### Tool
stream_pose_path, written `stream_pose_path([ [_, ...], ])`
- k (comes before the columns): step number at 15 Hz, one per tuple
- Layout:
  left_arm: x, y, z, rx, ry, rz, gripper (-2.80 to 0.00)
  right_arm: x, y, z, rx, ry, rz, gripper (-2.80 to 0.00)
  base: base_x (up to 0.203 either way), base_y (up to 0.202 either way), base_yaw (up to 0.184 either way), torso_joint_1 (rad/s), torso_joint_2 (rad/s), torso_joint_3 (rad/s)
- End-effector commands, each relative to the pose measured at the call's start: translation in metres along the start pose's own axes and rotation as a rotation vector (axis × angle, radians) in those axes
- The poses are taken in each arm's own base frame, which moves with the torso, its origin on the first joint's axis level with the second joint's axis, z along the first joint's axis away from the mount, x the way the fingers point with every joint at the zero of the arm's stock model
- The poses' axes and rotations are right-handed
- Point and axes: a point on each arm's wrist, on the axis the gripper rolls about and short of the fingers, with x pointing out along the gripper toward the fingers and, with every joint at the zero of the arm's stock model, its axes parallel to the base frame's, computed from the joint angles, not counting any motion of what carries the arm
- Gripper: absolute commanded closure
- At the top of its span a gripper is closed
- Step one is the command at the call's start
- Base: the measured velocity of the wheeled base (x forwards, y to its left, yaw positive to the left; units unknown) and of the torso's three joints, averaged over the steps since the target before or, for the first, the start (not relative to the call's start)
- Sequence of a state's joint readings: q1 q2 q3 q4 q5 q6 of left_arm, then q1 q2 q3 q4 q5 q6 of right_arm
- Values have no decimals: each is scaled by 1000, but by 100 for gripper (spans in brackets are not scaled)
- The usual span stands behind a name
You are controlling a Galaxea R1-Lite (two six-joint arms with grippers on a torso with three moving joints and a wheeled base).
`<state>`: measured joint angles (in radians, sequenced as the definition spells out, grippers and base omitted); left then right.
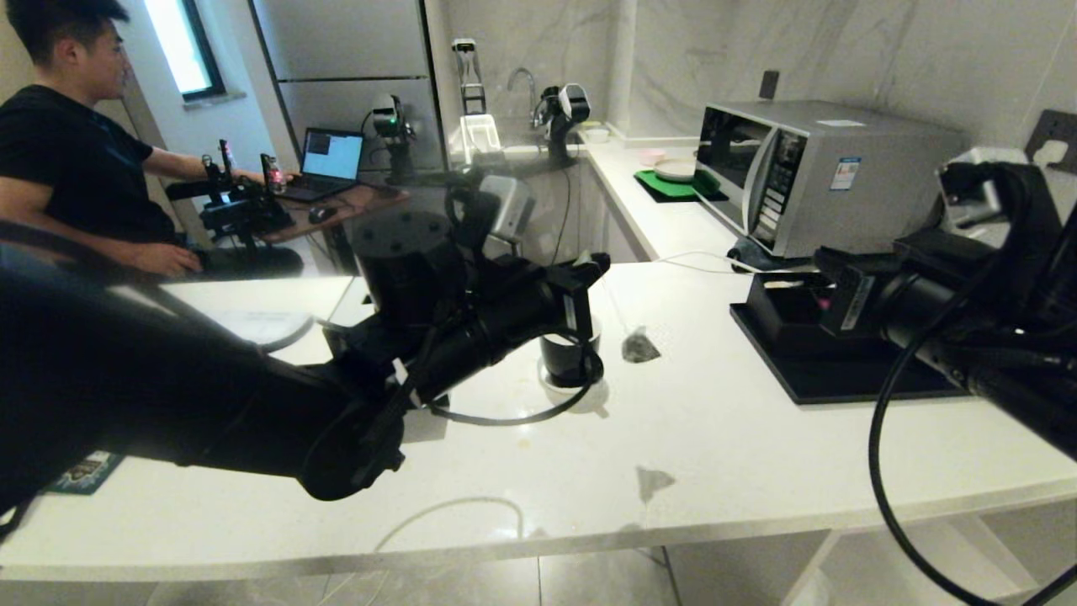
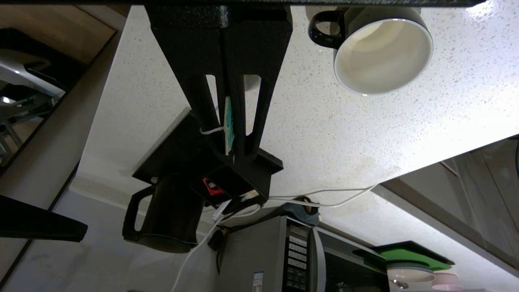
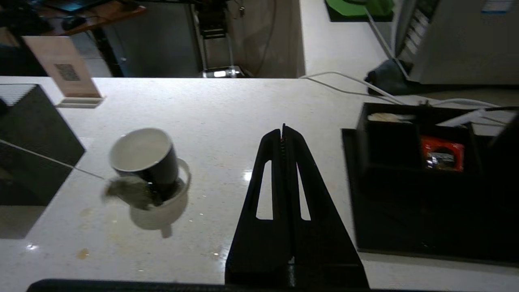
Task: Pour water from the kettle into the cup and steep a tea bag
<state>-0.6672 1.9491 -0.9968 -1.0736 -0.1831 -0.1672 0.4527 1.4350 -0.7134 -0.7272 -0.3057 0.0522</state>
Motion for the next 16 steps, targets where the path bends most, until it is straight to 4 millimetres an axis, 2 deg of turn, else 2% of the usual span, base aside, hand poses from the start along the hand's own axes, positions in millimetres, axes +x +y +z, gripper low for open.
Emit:
stream_pose_path([
  [1, 0, 0, 1, -1, -7, -1, 0, -3, -11, -2, -5, 1, -43, 0, 0, 0, 0, 0, 0, 0],
  [6, 1, 1, 0, -2, -5, 4, 0, -9, -38, -6, -18, 9, -149, 0, 0, 0, 0, 0, 0, 0],
  [11, 1, 2, -2, -5, -2, 19, 0, -37, -61, -17, -24, 27, -251, 0, 0, 0, 0, 0, 0, 0],
  [16, 1, 2, -1, -6, -8, 37, 0, -68, -73, -32, -27, 43, -313, 0, 0, 0, 0, 0, 0, 0],
])
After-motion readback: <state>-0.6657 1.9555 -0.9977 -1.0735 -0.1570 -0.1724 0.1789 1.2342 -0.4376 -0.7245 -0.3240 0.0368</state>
